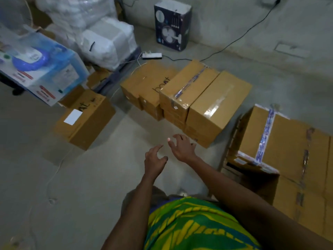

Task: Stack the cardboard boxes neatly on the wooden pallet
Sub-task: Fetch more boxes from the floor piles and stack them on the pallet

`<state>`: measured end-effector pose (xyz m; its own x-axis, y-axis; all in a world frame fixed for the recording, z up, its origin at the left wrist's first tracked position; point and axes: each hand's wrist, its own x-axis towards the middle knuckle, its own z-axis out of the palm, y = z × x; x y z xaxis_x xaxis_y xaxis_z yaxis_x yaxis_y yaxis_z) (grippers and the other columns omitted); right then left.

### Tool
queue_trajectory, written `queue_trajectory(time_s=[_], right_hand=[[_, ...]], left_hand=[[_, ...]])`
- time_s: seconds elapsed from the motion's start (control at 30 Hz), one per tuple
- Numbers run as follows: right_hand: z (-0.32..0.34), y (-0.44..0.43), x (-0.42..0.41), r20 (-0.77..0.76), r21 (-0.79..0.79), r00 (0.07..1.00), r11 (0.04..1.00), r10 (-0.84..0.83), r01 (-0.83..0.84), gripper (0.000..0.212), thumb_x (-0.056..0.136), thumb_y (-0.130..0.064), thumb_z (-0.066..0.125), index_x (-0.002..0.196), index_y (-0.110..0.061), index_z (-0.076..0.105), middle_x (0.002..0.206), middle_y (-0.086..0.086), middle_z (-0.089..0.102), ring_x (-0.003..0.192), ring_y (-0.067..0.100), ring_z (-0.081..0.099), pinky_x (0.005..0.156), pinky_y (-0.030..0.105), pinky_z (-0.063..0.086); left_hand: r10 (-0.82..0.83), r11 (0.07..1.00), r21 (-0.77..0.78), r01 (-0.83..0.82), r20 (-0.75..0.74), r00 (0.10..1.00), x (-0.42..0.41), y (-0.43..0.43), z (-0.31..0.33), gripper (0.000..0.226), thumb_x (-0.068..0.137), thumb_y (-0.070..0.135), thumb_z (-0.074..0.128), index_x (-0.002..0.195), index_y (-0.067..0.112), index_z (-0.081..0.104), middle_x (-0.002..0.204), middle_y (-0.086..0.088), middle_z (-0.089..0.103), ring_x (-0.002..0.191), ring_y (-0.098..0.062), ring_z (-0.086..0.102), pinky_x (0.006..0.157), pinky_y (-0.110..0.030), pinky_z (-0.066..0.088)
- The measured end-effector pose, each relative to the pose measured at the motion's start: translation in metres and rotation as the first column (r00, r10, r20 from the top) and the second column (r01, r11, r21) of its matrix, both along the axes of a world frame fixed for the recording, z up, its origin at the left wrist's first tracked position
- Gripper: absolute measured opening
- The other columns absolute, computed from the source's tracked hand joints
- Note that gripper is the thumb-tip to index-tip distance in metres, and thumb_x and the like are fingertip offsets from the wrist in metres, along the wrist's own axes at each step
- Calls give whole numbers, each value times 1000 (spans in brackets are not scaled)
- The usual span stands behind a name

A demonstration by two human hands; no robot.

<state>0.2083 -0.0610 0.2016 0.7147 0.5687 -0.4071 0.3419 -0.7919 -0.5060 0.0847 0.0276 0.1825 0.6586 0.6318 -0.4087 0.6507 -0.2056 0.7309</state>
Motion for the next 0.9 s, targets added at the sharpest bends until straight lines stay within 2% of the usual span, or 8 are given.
queue_trajectory(time_s=[0.17, 0.33, 0.4, 0.47, 0.53, 0.63, 0.8, 0.9], right_hand=[[-24, 40, 46, -77, -64, 997, 998, 8, -13, 61, 102, -63, 29, 147, -26, 44, 157, 0, 36, 147, 22, 29, 112, 56, 22], [-46, 111, 139, -133, -2, 956, 964, -262, 264, 91, 87, -85, 18, 144, -22, 49, 153, 8, 45, 139, 30, 40, 112, 57, 30], [-41, 141, 173, -147, -1, 924, 935, -352, 356, 74, 98, -70, 28, 146, -18, 49, 153, 10, 44, 141, 33, 38, 112, 54, 29], [-34, 162, 198, -152, 44, 885, 891, -441, 452, 61, 104, -57, 35, 145, -15, 50, 151, 12, 47, 138, 32, 42, 106, 45, 33], [-30, 180, 215, -157, 112, 848, 844, -506, 524, 55, 105, -52, 39, 141, -14, 54, 143, 11, 55, 131, 31, 50, 97, 38, 36], [-33, 192, 232, -166, 175, 796, 777, -582, 605, 51, 101, -55, 41, 125, -16, 65, 125, 11, 66, 117, 31, 60, 95, 39, 44], [-44, 194, 288, -168, 248, 639, 595, -751, 764, 36, 104, -37, 52, 129, -15, 65, 125, 7, 68, 115, 22, 62, 97, 37, 49], [-71, 199, 333, -240, 236, 520, 470, -820, 850, 33, 103, -34, 54, 130, -17, 63, 128, 2, 66, 115, 15, 59, 96, 33, 47]], left_hand=[[-63, 998, -19, 62, -39, 997, 75, 68, -4, 60, 84, 18, 71, 142, 22, 57, 143, -4, 58, 134, -28, 44, 110, -39, 41], [-258, 966, -59, 253, -97, 961, 165, 160, -20, 66, 78, 27, 69, 142, 20, 57, 142, -5, 59, 133, -26, 49, 109, -35, 42], [-306, 951, -89, 297, -118, 945, 204, 205, -23, 69, 75, 32, 71, 142, 19, 57, 140, -5, 60, 129, -25, 54, 107, -36, 45], [-281, 956, -113, 270, -99, 955, 246, 245, -16, 59, 83, 23, 73, 139, 18, 59, 135, -5, 63, 124, -25, 58, 103, -37, 48], [-212, 972, -115, 205, -57, 976, 288, 277, -7, 45, 87, 17, 70, 131, 16, 64, 125, -5, 67, 117, -25, 61, 98, -38, 50], [-199, 970, -153, 191, -38, 979, 348, 299, -2, 33, 88, 16, 67, 121, 18, 68, 116, -5, 70, 108, -25, 63, 97, -40, 51], [-352, 917, -225, 330, -65, 934, 437, 300, -28, 42, 89, 14, 65, 131, 18, 63, 118, -3, 67, 107, -22, 62, 91, -33, 51], [-394, 902, -241, 358, -122, 911, 487, 301, -57, 48, 89, 18, 69, 136, 21, 58, 122, -1, 66, 106, -18, 61, 89, -31, 50]])
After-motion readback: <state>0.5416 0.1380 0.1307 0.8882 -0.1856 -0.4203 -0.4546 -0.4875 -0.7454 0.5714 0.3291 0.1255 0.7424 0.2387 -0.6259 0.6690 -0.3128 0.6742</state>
